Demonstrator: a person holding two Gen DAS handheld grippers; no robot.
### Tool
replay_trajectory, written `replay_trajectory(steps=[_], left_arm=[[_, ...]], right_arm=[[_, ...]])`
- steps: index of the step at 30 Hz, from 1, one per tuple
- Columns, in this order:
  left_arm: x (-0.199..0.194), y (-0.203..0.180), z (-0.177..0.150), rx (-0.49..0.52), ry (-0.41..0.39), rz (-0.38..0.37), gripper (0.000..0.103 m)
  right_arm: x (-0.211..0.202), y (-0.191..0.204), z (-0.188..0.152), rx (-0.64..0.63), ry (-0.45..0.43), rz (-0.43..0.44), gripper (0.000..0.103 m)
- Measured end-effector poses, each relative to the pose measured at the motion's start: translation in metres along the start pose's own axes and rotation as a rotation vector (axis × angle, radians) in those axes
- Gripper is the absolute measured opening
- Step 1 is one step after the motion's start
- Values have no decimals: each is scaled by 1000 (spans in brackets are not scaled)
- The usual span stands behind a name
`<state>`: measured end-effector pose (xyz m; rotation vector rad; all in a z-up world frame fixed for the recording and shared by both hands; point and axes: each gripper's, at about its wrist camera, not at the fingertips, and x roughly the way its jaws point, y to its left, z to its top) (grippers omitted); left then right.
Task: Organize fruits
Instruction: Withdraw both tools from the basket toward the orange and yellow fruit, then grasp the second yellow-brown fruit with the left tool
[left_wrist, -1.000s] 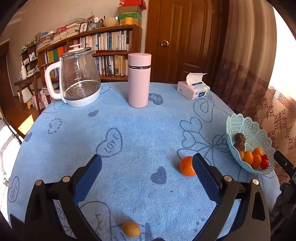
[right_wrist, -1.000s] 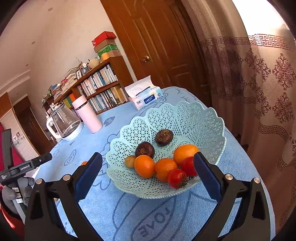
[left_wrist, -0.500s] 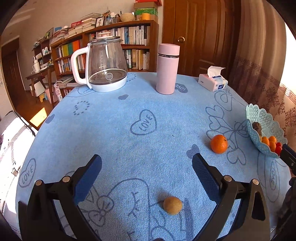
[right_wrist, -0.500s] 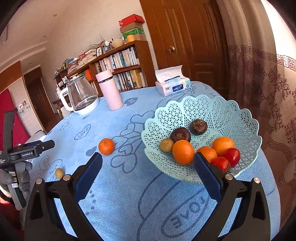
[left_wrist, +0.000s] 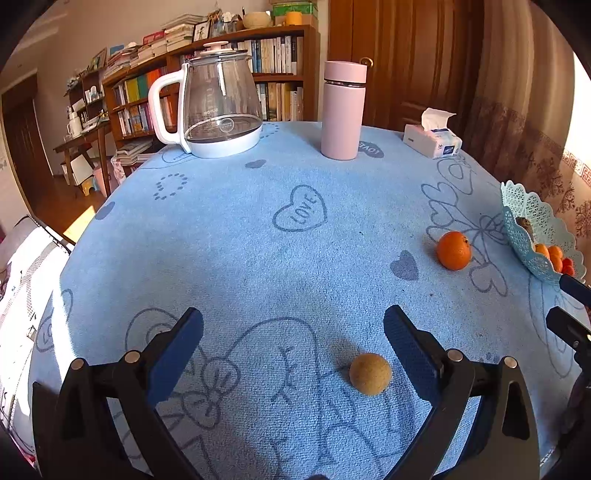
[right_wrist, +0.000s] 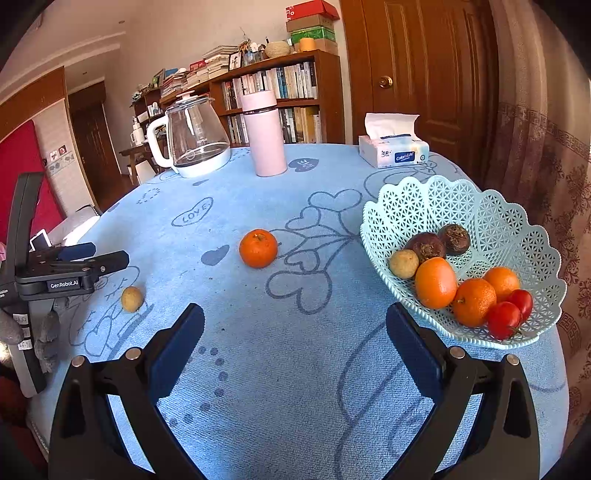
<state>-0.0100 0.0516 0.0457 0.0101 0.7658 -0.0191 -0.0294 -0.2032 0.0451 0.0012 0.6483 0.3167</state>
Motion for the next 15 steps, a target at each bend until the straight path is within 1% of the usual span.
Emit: replay_trajectory(steps=[11, 15], left_arm=[[-2, -2, -8, 29, 6, 5, 97], [-1, -4, -15, 36, 20, -2, 97]], right_arm=[[31, 16, -5, -55, 143, 17, 100], [43, 20, -8, -71, 203, 18, 100]])
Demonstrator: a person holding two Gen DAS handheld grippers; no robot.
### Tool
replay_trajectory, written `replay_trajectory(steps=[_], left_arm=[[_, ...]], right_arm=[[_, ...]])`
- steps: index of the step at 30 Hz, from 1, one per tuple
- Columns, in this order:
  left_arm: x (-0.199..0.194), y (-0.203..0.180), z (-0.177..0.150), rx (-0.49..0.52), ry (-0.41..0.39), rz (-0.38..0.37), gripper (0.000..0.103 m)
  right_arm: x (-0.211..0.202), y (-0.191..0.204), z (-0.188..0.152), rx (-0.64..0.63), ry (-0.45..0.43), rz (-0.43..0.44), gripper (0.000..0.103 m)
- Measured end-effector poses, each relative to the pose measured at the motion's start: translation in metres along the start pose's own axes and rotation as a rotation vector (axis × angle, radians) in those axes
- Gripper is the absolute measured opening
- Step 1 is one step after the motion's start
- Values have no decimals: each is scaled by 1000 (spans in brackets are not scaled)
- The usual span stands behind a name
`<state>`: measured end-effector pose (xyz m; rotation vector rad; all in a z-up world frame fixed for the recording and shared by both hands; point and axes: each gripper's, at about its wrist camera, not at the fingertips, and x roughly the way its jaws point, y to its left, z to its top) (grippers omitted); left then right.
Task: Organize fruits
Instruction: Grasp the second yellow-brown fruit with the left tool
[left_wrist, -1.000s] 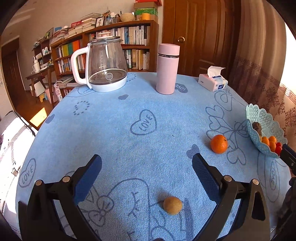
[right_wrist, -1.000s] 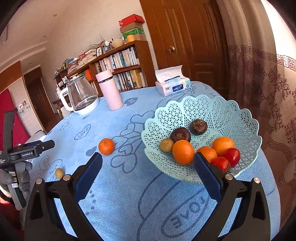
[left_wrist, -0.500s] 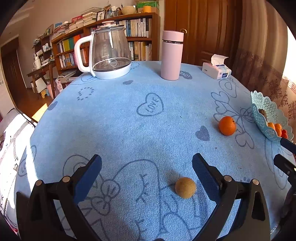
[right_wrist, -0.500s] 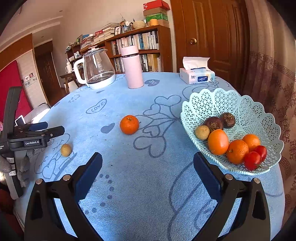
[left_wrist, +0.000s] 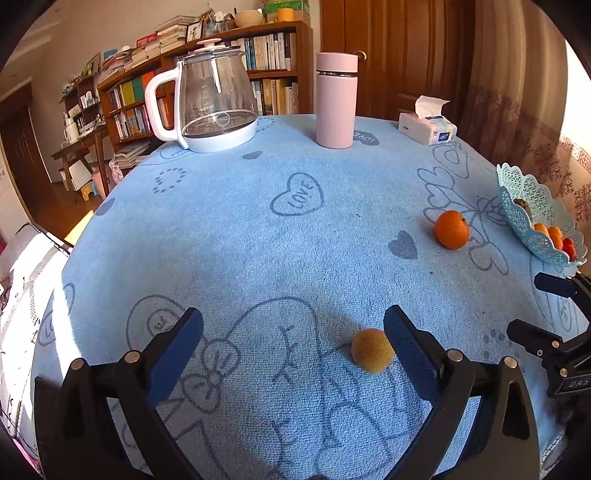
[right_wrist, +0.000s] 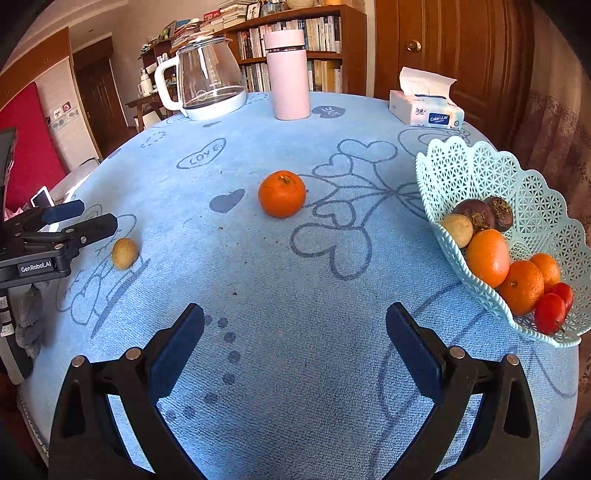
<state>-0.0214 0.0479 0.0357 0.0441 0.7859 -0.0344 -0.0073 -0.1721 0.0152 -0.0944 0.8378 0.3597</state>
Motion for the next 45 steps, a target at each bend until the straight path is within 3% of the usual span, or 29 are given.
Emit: replay_trajectory(steps=[7, 13, 19, 24, 29, 36, 45], left_arm=[[0, -11, -10, 42, 22, -45, 97], [8, -17, -13, 64, 59, -73, 95], [18, -22, -13, 80, 117, -112, 71], [18, -28, -13, 96, 121, -141, 56], [18, -31, -12, 98, 117, -151, 34], [12, -25, -12, 55, 91, -215, 28], [5, -19, -12, 24, 49, -191, 28]], right_arm=[[15, -6, 0, 31, 78, 43, 101], [21, 8, -2, -53, 112, -31, 101], [22, 4, -2, -54, 114, -16, 101], [22, 5, -2, -54, 114, -16, 101], [22, 5, -2, -53, 112, -14, 101], [20, 5, -1, -50, 106, -11, 101], [10, 6, 12, -15, 26, 29, 101]])
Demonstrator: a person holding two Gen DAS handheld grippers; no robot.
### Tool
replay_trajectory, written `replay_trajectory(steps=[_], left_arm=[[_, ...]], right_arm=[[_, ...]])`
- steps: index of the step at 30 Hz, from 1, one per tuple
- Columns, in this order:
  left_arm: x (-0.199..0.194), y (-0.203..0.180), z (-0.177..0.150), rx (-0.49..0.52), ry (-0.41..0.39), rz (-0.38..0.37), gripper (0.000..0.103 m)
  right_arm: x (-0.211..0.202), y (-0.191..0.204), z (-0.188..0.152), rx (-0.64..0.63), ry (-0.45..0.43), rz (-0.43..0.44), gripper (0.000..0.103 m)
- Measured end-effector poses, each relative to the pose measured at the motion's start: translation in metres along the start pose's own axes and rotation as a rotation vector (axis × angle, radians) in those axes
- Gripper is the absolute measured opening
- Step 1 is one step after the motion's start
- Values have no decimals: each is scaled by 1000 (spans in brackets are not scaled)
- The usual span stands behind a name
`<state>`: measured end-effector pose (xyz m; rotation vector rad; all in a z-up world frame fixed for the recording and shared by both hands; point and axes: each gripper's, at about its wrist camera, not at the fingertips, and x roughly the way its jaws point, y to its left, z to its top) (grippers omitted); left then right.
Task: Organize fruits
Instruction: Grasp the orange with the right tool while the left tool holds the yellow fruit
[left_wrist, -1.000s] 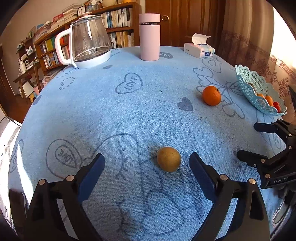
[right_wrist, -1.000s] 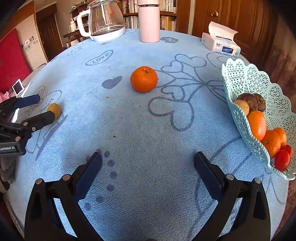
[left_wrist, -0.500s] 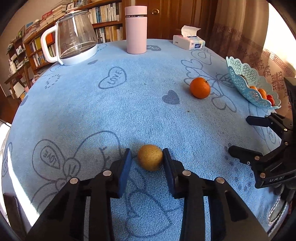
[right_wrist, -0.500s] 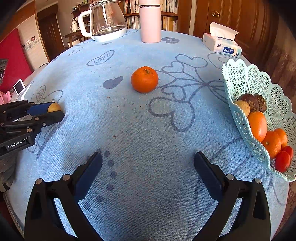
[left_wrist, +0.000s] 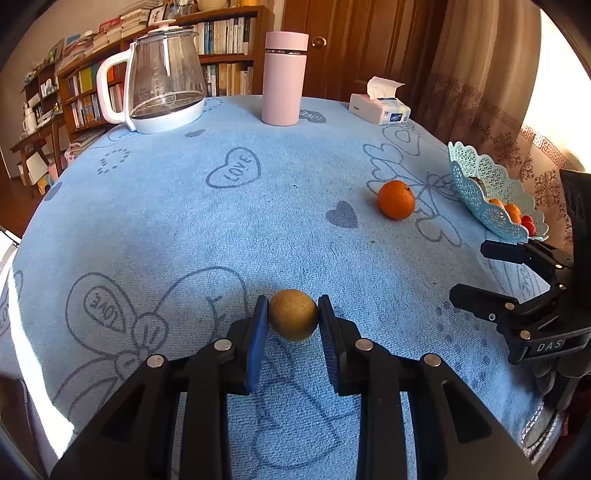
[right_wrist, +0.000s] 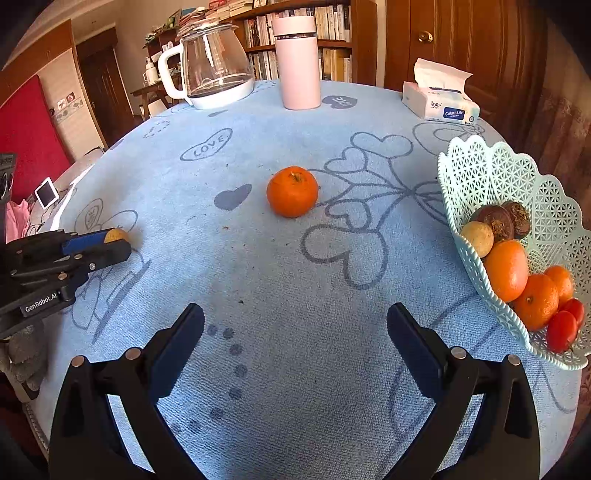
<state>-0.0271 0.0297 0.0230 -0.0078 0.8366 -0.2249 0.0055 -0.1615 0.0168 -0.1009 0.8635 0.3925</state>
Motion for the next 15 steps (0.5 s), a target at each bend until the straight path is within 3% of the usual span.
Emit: replay_trajectory(steps=[5, 8, 11, 15], left_arm=[[1, 1, 0, -3, -1, 6, 28], [1, 3, 0, -10, 1, 6, 28], [2, 4, 0, -15, 6, 5, 28], [3, 5, -1, -20, 12, 6, 28]], right_arm=[[6, 8, 25, -17, -50, 3, 99], [16, 5, 42, 9, -51, 38, 80], [26, 5, 55, 20, -56, 48, 75], [41, 3, 68, 27, -44, 38, 60]])
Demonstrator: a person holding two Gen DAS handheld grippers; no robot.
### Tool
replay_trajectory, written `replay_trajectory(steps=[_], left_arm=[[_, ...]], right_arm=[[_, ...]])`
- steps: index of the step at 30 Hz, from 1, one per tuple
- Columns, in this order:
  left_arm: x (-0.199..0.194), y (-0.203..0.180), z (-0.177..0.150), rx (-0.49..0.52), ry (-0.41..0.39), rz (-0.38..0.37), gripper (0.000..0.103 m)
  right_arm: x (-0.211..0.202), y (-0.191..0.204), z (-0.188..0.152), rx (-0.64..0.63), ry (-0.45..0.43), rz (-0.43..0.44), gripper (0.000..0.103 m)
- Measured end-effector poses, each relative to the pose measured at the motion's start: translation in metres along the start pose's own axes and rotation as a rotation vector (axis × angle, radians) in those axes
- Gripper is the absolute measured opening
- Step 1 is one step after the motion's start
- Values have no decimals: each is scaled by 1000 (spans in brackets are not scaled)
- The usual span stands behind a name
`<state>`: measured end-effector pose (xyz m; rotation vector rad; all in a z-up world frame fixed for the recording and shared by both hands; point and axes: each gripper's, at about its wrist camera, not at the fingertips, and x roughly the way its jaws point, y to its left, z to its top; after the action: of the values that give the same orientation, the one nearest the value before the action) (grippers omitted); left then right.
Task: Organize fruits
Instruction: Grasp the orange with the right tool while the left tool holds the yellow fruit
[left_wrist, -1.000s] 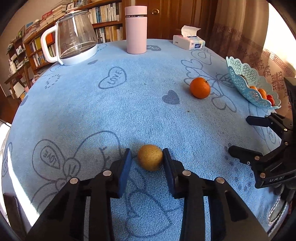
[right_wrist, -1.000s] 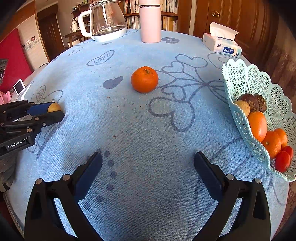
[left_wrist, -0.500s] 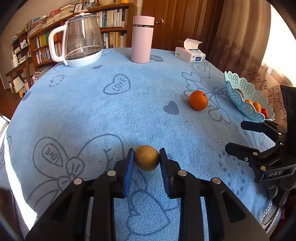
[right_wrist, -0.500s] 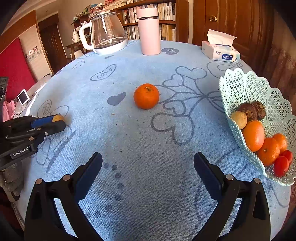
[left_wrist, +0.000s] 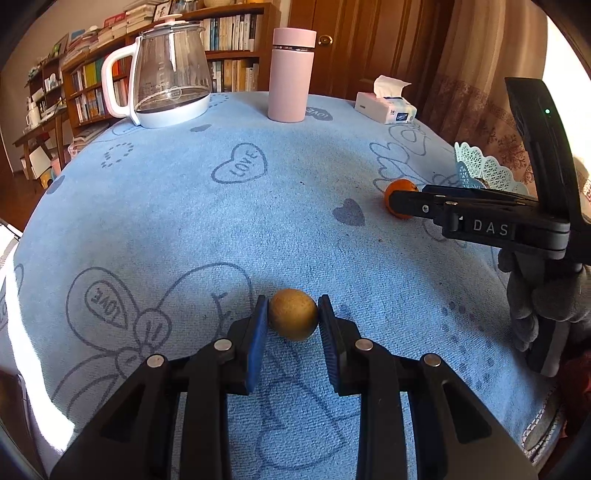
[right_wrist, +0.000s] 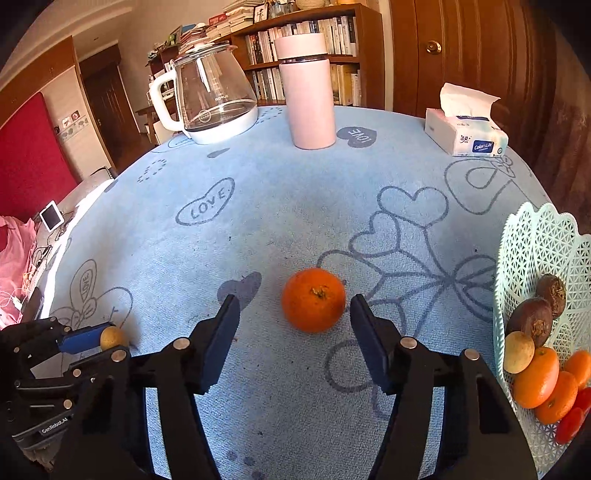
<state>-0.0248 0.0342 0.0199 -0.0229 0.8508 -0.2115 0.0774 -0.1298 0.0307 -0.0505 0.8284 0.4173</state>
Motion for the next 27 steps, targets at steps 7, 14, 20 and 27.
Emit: replay_trajectory(steps=[7, 14, 20, 27], left_arm=[[1, -1, 0, 3, 3, 2, 28], [2, -1, 0, 4, 5, 6, 28], [1, -1, -1, 5, 4, 5, 28], [1, 0, 0, 6, 0, 10, 28]], right_arm=[[23, -8, 4, 25, 45, -38, 43], [19, -5, 1, 15, 27, -46, 40], [9, -2, -2, 22, -6, -38, 40], [-10, 3, -5, 23, -63, -21, 40]])
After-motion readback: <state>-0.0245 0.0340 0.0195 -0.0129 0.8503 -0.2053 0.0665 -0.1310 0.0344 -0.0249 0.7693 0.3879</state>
